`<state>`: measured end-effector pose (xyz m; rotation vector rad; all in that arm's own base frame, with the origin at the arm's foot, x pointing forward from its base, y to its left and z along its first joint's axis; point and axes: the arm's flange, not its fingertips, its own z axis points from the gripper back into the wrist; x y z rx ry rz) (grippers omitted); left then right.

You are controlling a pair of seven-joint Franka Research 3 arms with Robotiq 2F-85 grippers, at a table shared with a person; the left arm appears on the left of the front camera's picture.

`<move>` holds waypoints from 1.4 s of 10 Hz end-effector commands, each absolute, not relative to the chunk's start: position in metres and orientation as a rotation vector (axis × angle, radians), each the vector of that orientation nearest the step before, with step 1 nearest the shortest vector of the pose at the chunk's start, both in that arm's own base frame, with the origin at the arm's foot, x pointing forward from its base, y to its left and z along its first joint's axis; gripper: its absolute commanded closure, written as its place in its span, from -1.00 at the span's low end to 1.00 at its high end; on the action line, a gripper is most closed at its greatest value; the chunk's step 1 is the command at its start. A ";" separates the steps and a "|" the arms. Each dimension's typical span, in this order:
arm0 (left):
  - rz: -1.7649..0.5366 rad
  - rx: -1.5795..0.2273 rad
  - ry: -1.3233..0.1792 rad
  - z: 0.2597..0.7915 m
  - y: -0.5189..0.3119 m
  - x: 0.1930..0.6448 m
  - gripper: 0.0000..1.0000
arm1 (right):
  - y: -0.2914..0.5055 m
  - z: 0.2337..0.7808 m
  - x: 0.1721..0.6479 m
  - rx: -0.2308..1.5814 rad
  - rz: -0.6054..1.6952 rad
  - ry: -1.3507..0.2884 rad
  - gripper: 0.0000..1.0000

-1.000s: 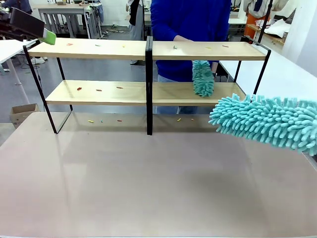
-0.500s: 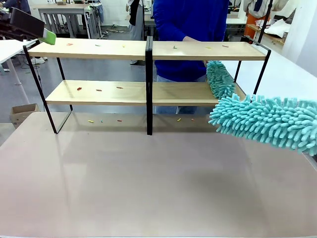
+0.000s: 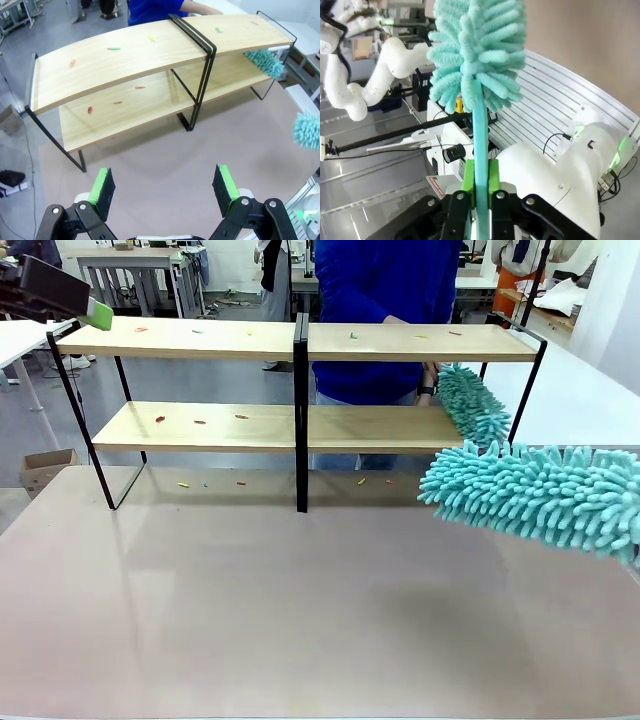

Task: Clean the shelves.
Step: Clean a randomly selected level of the Shelf with the Duster.

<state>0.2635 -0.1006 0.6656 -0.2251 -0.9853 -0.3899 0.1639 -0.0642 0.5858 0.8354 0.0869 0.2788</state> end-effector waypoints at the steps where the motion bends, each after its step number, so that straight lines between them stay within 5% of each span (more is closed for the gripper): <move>1: -0.388 -0.219 -0.986 0.666 -0.100 0.263 -1.00 | -0.062 0.591 0.154 0.810 0.427 0.206 0.75; 7: -0.388 -0.219 -0.986 0.666 -0.100 0.263 -1.00 | -0.034 0.588 0.161 0.792 0.484 0.192 0.75; 12: -0.388 -0.219 -0.986 0.666 -0.100 0.263 -1.00 | 0.053 0.690 0.265 0.891 0.652 -0.379 0.75; 14: -0.388 -0.219 -0.986 0.666 -0.100 0.263 -1.00 | 0.049 0.681 0.237 0.863 0.606 -0.295 0.75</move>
